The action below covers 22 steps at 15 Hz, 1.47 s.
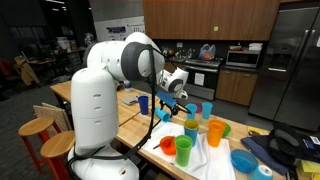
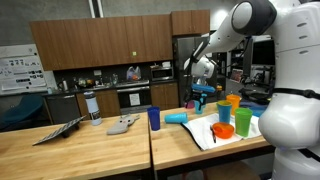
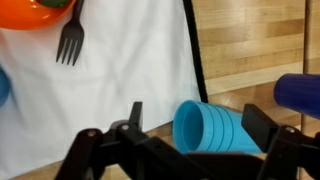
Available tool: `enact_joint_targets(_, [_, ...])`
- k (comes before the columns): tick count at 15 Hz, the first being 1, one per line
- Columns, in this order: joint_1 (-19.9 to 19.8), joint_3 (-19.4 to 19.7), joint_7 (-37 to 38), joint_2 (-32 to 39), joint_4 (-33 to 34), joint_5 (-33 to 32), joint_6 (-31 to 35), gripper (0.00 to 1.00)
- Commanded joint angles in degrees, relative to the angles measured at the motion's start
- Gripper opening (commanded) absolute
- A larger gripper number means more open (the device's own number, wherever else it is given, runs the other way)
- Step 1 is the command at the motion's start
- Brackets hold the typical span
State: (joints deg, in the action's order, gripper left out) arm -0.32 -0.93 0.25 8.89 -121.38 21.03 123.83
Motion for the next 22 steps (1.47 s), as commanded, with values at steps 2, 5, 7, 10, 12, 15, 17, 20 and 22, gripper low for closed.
enact_joint_targets(2, [0.01, -0.09, -1.08, 2.50, 1.47, -2.24, 3.01, 1.00])
enact_joint_targets(5, [0.08, -0.11, -0.62, 4.23, 2.09, -3.72, 5.14, 1.00])
enact_joint_targets(7, [0.33, -0.09, 0.13, 4.96, 1.95, -4.88, 8.48, 1.00])
enact_joint_targets(10, [0.29, -0.58, 0.25, 6.34, 2.57, -4.57, 12.31, 1.00])
enact_joint_targets(12, [0.33, -0.80, 0.40, 7.31, 3.53, -4.93, 13.03, 1.00])
enact_joint_targets(15, [0.62, -1.26, 0.84, 8.35, 4.94, -5.44, 12.97, 1.00])
enact_joint_targets(17, [1.22, -1.51, 1.63, 8.75, 5.45, -5.98, 13.50, 1.00])
enact_joint_targets(20, [1.79, -1.62, 3.29, 9.25, 6.30, -6.67, 13.51, 1.00])
enact_joint_targets(22, [1.98, -1.59, 4.57, 9.66, 6.84, -6.59, 13.59, 1.00])
